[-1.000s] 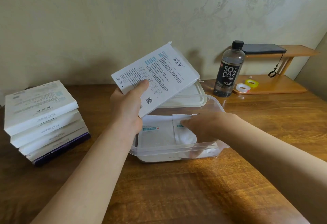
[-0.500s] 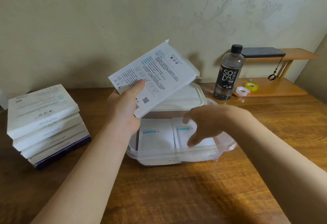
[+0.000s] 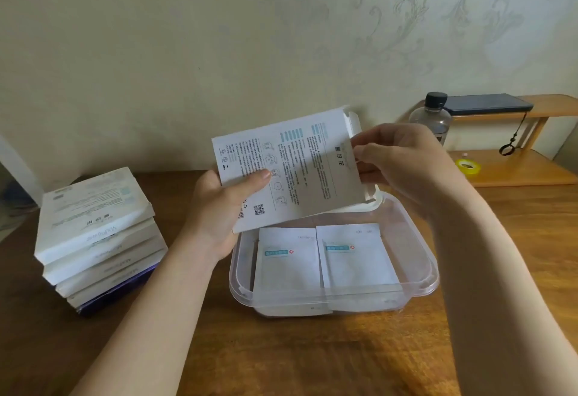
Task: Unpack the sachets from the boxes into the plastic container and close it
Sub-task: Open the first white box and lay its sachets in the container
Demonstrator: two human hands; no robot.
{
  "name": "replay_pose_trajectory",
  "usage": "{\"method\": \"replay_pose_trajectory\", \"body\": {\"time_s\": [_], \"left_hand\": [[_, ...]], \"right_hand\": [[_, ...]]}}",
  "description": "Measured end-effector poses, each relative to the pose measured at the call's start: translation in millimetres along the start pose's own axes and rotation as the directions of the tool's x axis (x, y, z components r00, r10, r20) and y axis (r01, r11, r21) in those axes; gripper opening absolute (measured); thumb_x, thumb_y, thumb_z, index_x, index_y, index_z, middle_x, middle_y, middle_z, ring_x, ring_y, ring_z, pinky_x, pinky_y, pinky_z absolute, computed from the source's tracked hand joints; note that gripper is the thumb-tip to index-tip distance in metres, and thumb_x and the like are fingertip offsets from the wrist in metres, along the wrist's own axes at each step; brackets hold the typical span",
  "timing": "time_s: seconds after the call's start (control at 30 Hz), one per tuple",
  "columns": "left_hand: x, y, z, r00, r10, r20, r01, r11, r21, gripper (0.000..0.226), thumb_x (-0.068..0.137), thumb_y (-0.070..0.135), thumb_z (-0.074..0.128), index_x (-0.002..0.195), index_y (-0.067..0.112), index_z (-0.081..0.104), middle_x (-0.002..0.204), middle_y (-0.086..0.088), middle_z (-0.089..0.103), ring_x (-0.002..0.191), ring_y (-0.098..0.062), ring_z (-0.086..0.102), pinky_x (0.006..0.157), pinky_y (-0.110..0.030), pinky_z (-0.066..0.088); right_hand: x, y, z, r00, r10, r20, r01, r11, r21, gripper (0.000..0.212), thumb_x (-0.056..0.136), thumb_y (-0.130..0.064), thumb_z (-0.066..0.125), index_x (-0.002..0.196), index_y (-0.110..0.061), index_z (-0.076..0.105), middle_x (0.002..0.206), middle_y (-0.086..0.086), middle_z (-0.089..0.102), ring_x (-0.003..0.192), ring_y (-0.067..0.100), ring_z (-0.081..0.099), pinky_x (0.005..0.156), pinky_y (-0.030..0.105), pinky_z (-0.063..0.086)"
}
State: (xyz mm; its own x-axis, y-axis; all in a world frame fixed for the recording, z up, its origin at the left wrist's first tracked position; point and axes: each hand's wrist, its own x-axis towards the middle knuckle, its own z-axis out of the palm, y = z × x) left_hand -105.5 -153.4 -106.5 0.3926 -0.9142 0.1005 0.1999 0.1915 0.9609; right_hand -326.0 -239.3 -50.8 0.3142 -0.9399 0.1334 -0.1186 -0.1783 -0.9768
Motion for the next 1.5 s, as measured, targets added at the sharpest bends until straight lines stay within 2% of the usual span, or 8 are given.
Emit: {"method": "replay_pose_trajectory", "body": {"time_s": [0.4, 0.57, 0.63, 0.8, 1.03, 1.17, 1.37, 1.5], "left_hand": [[1, 1, -7, 0.991, 0.082, 0.105, -0.093, 0.99, 0.104, 0.044, 0.076, 0.001, 0.08, 0.118, 0.008, 0.068, 0.115, -0.011, 0.075, 0.105, -0.031, 0.073, 0.079, -0.045, 0.061], [1, 3, -9, 0.993, 0.037, 0.109, -0.045, 0.996, 0.073, 0.044, 0.071, 0.007, 0.075, 0.115, 0.012, 0.068, 0.114, -0.009, 0.076, 0.105, -0.03, 0.073, 0.079, -0.044, 0.062], [2, 4, -12, 0.994, 0.006, 0.107, -0.01, 0.999, 0.041, 0.042, 0.072, 0.006, 0.075, 0.114, 0.012, 0.069, 0.114, -0.01, 0.076, 0.105, -0.03, 0.073, 0.077, -0.042, 0.062], [7, 3, -26, 0.99, -0.096, 0.104, 0.1, 0.994, -0.034, 0.042, 0.075, 0.005, 0.076, 0.115, 0.013, 0.069, 0.119, -0.014, 0.073, 0.108, -0.033, 0.072, 0.077, -0.045, 0.062], [12, 6, -42, 0.969, -0.233, 0.085, 0.242, 0.963, -0.118, 0.037, 0.079, 0.013, 0.067, 0.116, 0.021, 0.069, 0.113, -0.011, 0.075, 0.102, -0.028, 0.074, 0.063, -0.034, 0.062], [11, 9, -43, 0.955, -0.286, 0.08, 0.295, 0.942, -0.161, 0.037, 0.078, 0.015, 0.067, 0.115, 0.02, 0.068, 0.105, -0.009, 0.077, 0.092, -0.023, 0.077, 0.058, -0.031, 0.061], [10, 7, -34, 0.963, -0.266, 0.028, 0.261, 0.91, -0.322, 0.033, 0.08, 0.014, 0.069, 0.112, 0.022, 0.067, 0.104, -0.007, 0.077, 0.096, -0.022, 0.075, 0.071, -0.032, 0.063], [11, 0, -19, 0.974, -0.208, -0.095, 0.168, 0.932, -0.321, 0.024, 0.09, 0.012, 0.069, 0.113, 0.02, 0.067, 0.112, -0.011, 0.076, 0.105, -0.028, 0.073, 0.074, -0.041, 0.064]], "right_hand": [[9, 22, 0, 0.918, 0.248, 0.311, -0.315, 0.93, 0.188, 0.024, 0.095, 0.002, 0.054, 0.115, 0.012, 0.064, 0.112, 0.026, 0.071, 0.092, 0.033, 0.07, 0.088, 0.051, 0.055], [12, 26, 3, 0.918, 0.236, 0.319, -0.311, 0.927, 0.208, 0.007, 0.086, -0.002, 0.066, 0.092, 0.002, 0.068, 0.093, 0.015, 0.076, 0.078, 0.023, 0.073, 0.064, 0.03, 0.056], [12, 25, 3, 0.931, 0.21, 0.298, -0.286, 0.927, 0.241, 0.016, 0.073, -0.009, 0.075, 0.075, -0.005, 0.06, 0.089, 0.014, 0.076, 0.079, 0.024, 0.073, 0.069, 0.033, 0.054], [5, 17, 5, 0.951, 0.165, 0.263, -0.244, 0.921, 0.304, 0.08, 0.069, -0.025, 0.079, 0.128, 0.018, 0.047, 0.118, 0.031, 0.066, 0.106, 0.042, 0.068, 0.088, 0.055, 0.057], [7, 12, 1, 1.0, 0.011, -0.02, -0.001, 0.886, 0.464, 0.006, 0.096, -0.003, 0.058, 0.102, -0.002, 0.058, 0.076, 0.011, 0.07, 0.067, 0.023, 0.071, 0.057, 0.035, 0.058], [3, 9, 2, 0.993, -0.115, 0.019, 0.088, 0.849, 0.521, 0.036, 0.091, 0.012, 0.044, 0.107, -0.013, 0.064, 0.079, 0.009, 0.066, 0.064, 0.022, 0.064, 0.058, 0.033, 0.056], [0, 4, 1, 0.961, -0.228, -0.156, 0.275, 0.84, 0.468, 0.026, 0.088, 0.007, 0.051, 0.073, -0.01, 0.064, 0.068, 0.006, 0.059, 0.062, 0.019, 0.058, 0.052, 0.027, 0.046], [-5, -4, -4, 0.938, -0.347, 0.024, 0.31, 0.865, 0.394, 0.042, 0.071, 0.002, 0.041, 0.098, -0.005, 0.072, 0.091, 0.011, 0.073, 0.087, 0.03, 0.07, 0.058, 0.042, 0.06]]}}
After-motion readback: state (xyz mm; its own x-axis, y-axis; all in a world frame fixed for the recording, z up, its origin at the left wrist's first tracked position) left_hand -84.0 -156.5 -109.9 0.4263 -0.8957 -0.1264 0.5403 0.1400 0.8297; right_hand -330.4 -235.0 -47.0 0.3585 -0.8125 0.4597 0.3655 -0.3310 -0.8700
